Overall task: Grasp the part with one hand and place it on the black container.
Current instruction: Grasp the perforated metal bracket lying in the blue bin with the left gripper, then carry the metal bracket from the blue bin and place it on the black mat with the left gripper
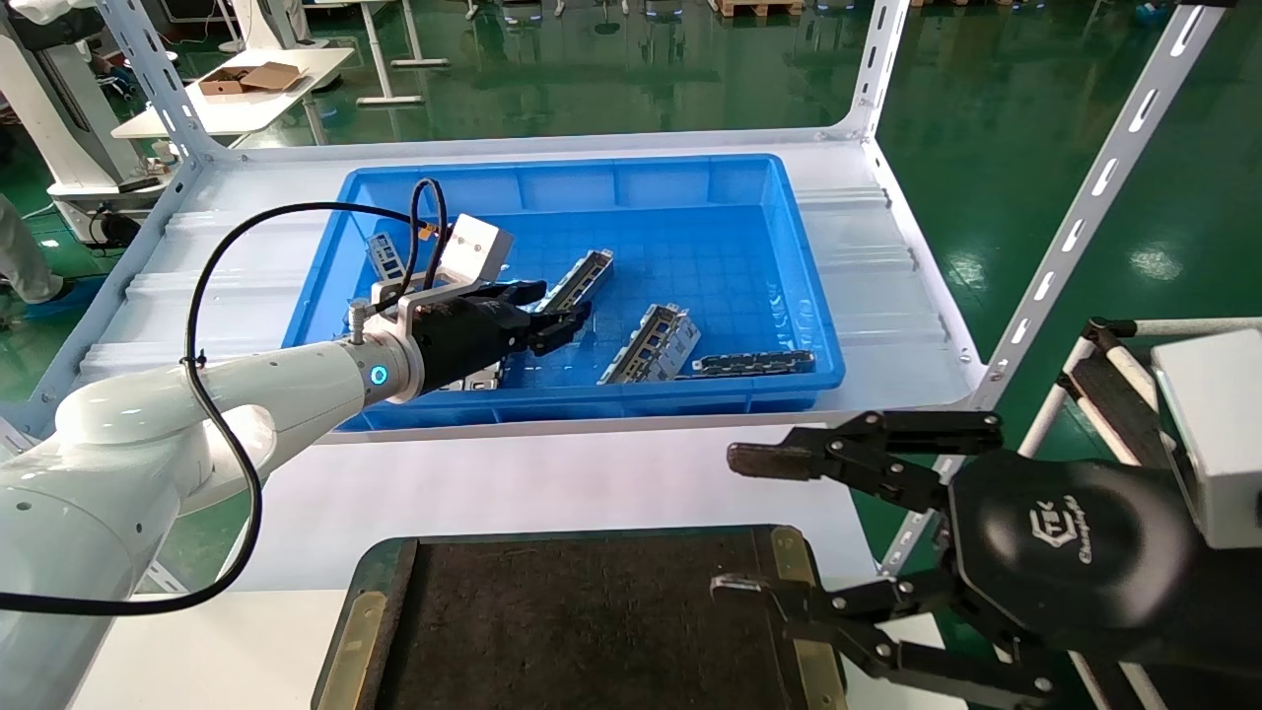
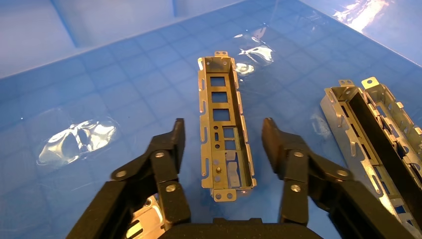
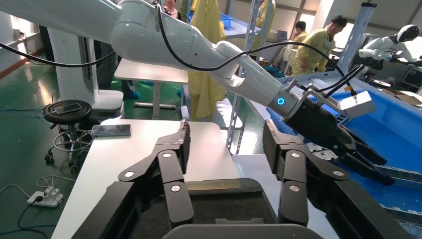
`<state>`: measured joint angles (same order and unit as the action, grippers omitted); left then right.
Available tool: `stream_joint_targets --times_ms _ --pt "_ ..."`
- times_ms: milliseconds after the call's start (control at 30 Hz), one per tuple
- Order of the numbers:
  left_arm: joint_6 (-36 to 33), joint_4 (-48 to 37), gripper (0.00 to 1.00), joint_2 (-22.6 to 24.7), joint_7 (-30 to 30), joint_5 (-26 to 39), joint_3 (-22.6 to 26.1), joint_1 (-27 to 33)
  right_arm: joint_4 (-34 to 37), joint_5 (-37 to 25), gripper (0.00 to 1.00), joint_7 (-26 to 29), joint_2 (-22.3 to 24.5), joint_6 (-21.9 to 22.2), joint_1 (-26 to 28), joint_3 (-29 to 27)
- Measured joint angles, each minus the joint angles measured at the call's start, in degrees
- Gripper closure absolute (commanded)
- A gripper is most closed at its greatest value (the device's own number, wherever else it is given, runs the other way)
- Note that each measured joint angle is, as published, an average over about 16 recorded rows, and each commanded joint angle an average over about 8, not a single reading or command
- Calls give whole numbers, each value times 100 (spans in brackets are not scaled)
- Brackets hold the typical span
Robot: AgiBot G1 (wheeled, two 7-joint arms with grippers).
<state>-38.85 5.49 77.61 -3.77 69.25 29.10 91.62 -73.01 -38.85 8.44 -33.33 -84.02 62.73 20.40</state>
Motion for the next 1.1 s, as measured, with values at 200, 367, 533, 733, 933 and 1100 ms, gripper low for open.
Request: stream_joint_targets --times_ms 200,367,533,733,933,1100 --pt "14 27 100 -3 51 -23 56 -13 0 0 100 0 0 0 0 1" --pt "14 50 100 -11 73 -46 98 -4 0 1 100 0 0 0 0 1" --pt "-63 79 100 -39 55 -63 139 50 0 1 100 -1 1 1 0 1" --pt "-453 111 100 -147 -3 -85 174 172 0 1 100 -1 1 1 1 2" --pt "-1412 160 100 -386 -89 -132 189 308 0 2 100 -1 1 1 1 2" --pt "-2331 181 100 -619 -148 -205 171 392 0 2 100 -1 1 1 1 3"
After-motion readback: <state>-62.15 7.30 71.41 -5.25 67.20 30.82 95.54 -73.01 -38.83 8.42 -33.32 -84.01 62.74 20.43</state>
